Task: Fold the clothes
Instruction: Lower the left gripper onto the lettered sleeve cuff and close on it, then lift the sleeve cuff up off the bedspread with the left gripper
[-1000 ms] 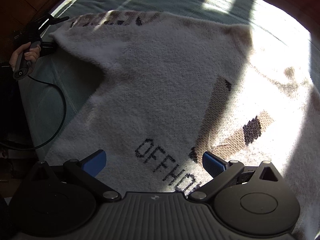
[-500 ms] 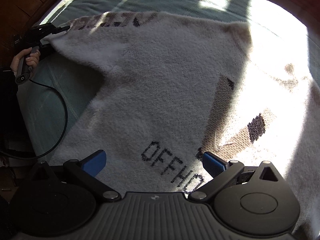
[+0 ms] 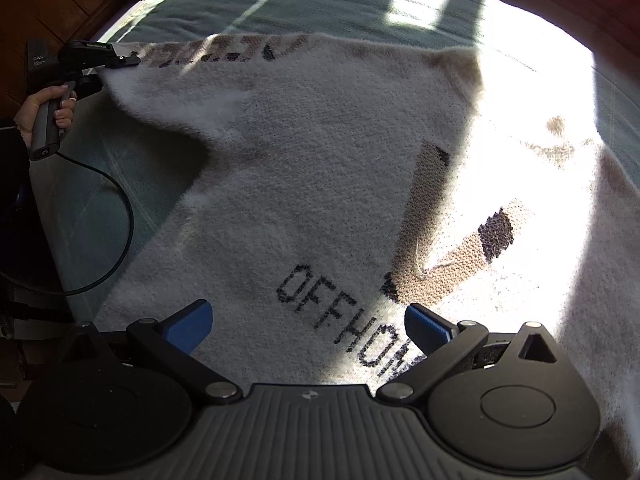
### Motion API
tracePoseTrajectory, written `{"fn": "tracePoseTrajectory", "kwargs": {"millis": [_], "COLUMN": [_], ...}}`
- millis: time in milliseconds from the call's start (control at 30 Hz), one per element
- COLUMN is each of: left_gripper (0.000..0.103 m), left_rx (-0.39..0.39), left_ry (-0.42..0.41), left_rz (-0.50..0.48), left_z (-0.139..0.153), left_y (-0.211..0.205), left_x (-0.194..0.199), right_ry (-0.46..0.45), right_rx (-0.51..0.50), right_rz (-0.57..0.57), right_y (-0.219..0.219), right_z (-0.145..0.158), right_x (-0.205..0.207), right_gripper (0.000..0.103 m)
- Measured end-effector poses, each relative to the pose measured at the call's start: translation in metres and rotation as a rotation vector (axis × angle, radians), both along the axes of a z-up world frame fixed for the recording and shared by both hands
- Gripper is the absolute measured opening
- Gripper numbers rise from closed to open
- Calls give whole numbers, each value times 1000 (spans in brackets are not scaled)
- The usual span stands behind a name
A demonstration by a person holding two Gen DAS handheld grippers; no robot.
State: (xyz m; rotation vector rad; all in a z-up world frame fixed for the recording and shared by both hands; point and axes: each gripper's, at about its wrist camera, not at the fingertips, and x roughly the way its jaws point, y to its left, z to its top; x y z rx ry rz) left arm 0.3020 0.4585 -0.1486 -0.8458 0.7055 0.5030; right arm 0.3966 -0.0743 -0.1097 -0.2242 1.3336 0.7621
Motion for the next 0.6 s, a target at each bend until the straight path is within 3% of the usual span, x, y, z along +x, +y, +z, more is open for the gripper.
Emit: {"fn": "tracePoseTrajectory", "kwargs": {"millis": [300, 467, 600], "left_gripper": [7, 7, 7], "left_rx": [192, 225, 198], "left_ry": [-25, -73, -116], "left_rz": [-183, -263, -305], "left_z": [74, 107, 122], "left_y": [-66, -106, -134], "left_x": [21, 36, 50], "right_ry": [-16, -35, -56], "right_rx": [66, 100, 115], "right_rz": [-59, -106, -144], "right_y": [-27, -47, -64], "right_z": [-1, 5, 8], "right_x": [-11, -16, -18], "right_gripper": [103, 103, 103]}}
